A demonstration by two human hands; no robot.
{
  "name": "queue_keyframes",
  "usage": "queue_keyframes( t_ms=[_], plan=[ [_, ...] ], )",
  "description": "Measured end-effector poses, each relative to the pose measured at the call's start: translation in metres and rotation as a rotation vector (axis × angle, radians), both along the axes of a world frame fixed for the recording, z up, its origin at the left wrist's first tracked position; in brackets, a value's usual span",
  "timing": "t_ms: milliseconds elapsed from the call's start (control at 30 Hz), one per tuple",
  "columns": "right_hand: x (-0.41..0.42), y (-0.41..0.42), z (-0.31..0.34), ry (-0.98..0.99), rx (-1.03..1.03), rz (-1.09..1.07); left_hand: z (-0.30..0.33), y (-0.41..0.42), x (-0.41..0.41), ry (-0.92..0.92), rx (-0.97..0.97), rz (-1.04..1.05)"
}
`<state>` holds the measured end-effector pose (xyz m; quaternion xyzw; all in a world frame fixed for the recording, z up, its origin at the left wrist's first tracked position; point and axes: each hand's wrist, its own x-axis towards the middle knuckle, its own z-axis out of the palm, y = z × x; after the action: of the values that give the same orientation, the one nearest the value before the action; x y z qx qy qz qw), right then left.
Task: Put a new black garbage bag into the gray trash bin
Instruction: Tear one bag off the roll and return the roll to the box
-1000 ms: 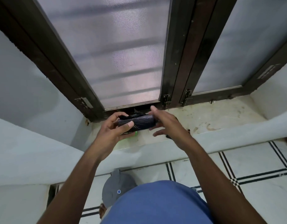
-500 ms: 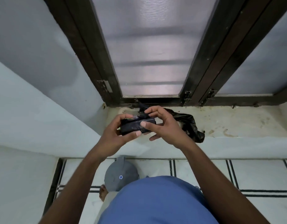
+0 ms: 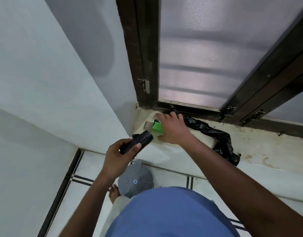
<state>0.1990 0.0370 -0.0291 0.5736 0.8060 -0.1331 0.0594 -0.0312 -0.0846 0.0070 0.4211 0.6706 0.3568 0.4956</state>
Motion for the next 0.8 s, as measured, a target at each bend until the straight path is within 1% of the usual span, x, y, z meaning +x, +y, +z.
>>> queue_keyframes(
  t_ms=[67, 100, 167, 233, 267, 300, 467, 633, 667, 700, 733, 800],
  plan=[
    [-0.008, 0.006, -0.007, -0.047, 0.059, 0.046, 0.004, -0.001, -0.005, -0.022, 0.008, 0.018],
    [-0.009, 0.007, -0.007, -0.017, 0.102, 0.045, 0.006, 0.000, -0.007, -0.032, 0.012, 0.029],
    [-0.010, 0.006, 0.000, 0.178, 0.183, 0.013, 0.013, 0.002, -0.010, -0.048, 0.025, 0.045],
    [-0.008, -0.001, 0.007, 0.427, 0.186, -0.046, 0.018, 0.004, -0.011, -0.078, 0.042, 0.043],
    [-0.007, -0.005, 0.008, 0.508, 0.168, -0.071, 0.022, 0.006, -0.009, -0.102, 0.043, 0.038],
    [-0.005, -0.008, 0.007, 0.548, 0.156, -0.086, 0.026, 0.007, -0.007, -0.135, 0.043, 0.035],
    [0.002, -0.021, -0.007, 0.615, 0.089, -0.188, 0.042, 0.015, 0.001, -0.271, 0.041, -0.005],
    [-0.004, -0.031, -0.004, 0.746, 0.041, -0.270, 0.058, 0.033, 0.017, -0.342, 0.076, -0.166],
    [-0.005, -0.031, -0.004, 0.753, 0.048, -0.297, 0.059, 0.041, 0.023, -0.316, 0.096, -0.167],
    [-0.006, -0.031, -0.005, 0.746, 0.057, -0.317, 0.059, 0.049, 0.029, -0.229, 0.132, -0.160],
    [-0.007, -0.030, -0.005, 0.740, 0.062, -0.331, 0.056, 0.057, 0.032, -0.053, 0.193, -0.168],
    [-0.007, -0.029, -0.005, 0.749, 0.056, -0.346, 0.047, 0.070, 0.033, 0.456, 0.339, -0.240]
  ],
)
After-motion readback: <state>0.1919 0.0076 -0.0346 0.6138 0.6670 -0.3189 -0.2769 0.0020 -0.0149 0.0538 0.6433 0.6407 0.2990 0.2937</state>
